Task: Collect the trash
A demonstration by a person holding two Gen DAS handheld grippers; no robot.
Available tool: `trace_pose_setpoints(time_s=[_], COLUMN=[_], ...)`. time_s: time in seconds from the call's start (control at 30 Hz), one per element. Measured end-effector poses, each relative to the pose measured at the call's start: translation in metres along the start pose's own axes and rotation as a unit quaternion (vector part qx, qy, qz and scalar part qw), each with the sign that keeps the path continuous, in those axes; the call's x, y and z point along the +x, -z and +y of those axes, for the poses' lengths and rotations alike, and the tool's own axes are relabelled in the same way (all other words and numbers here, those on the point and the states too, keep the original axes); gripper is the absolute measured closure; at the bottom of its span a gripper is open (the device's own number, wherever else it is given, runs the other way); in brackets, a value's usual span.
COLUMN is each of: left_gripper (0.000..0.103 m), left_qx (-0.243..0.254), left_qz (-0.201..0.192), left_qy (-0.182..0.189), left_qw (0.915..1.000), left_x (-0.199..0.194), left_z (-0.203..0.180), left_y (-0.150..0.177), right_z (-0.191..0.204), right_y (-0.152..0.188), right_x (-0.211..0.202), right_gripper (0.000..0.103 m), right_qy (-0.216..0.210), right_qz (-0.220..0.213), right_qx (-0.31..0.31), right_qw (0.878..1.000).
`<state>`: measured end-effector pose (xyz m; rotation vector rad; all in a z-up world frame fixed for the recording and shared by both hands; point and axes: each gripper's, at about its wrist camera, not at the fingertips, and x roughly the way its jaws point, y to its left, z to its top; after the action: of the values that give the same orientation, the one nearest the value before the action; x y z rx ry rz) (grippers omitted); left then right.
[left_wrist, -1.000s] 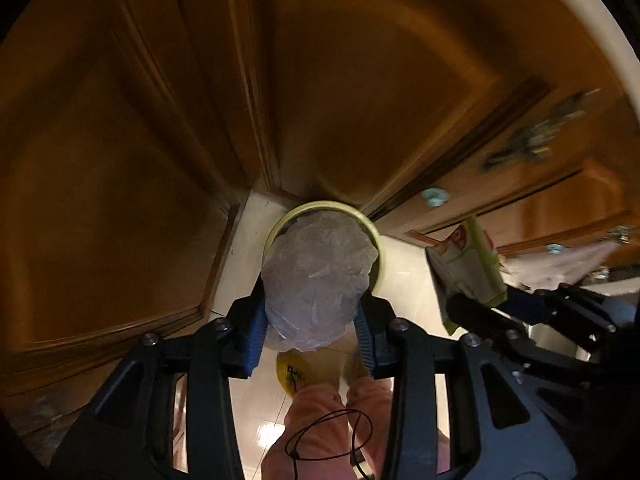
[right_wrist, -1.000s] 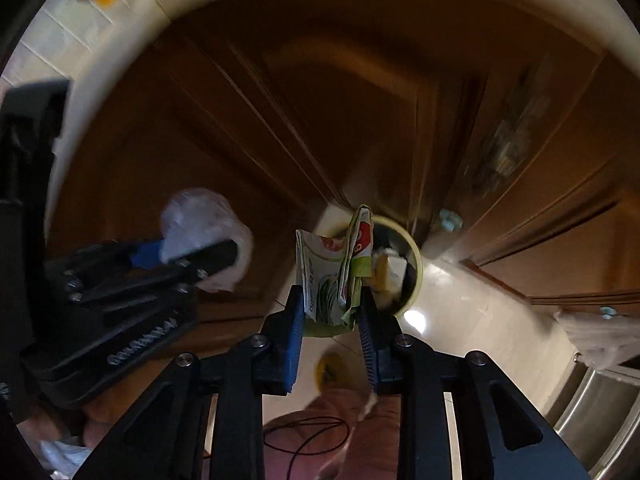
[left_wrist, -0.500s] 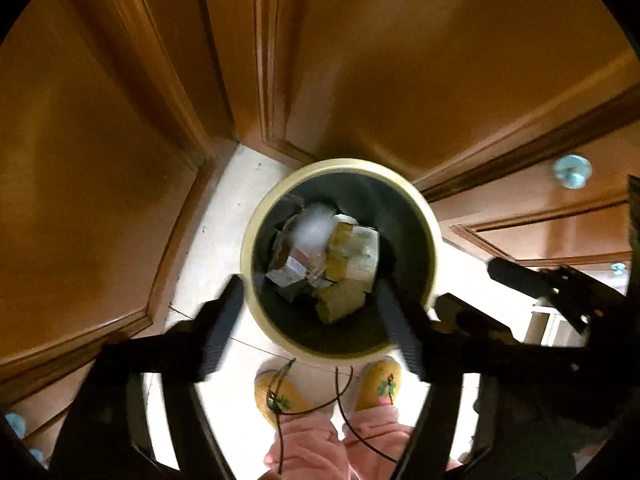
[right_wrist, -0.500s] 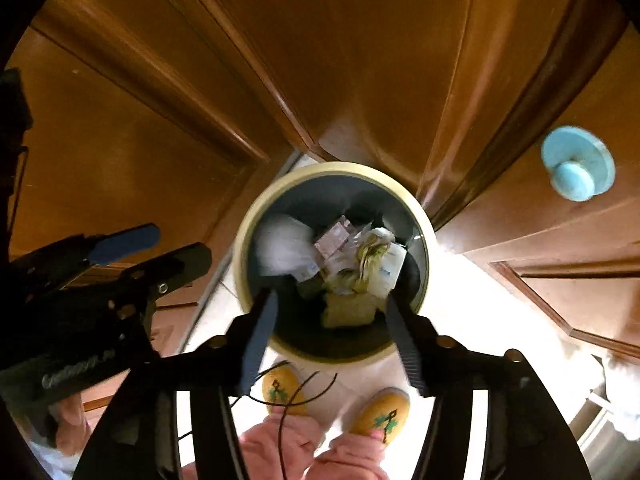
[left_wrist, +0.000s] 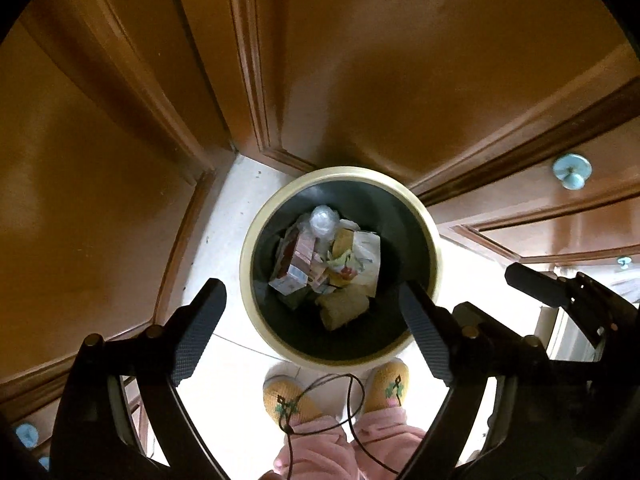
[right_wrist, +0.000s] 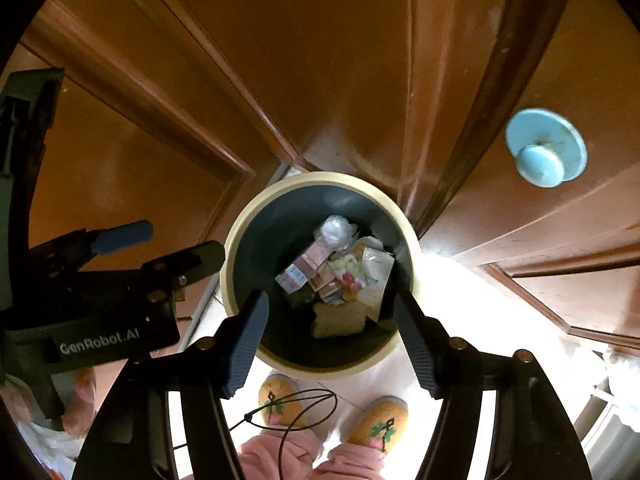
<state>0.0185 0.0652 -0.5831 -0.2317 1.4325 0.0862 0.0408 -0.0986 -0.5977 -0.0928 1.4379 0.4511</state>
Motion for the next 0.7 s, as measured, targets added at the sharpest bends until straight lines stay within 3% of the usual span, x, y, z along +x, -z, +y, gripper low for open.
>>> trace_pose_setpoints(time_s=[0.1,0.3,0.7], left_gripper=[0.016,0.016,0.015], left_qx=[0.004,0.011,0.023], left_qz=[-0.001,-0.013,-0.057], left_qy=[-0.001,-0.005,0.003], left_qw=[1.0,0.9999,0.9981], left_x=[-0.016,-0.082,-0.266], left_z=[-0.005,-0.015,-0.029], left_y=[-0.001,-0.003,-0.015], right_z=[-0.001,0.007,0.049], right_y=[0.0,0.002,-0.008], right_x=[-0.016,-0.075,-0.258], right_gripper=[0.037,0.037,0.037], right_qy=[0.001,0.003,0.016], right_qz=[0.001,-0.007,-0.058], right_qx=[0.015,0.039,0.048], right_qw=[1.0,0.999,0.997])
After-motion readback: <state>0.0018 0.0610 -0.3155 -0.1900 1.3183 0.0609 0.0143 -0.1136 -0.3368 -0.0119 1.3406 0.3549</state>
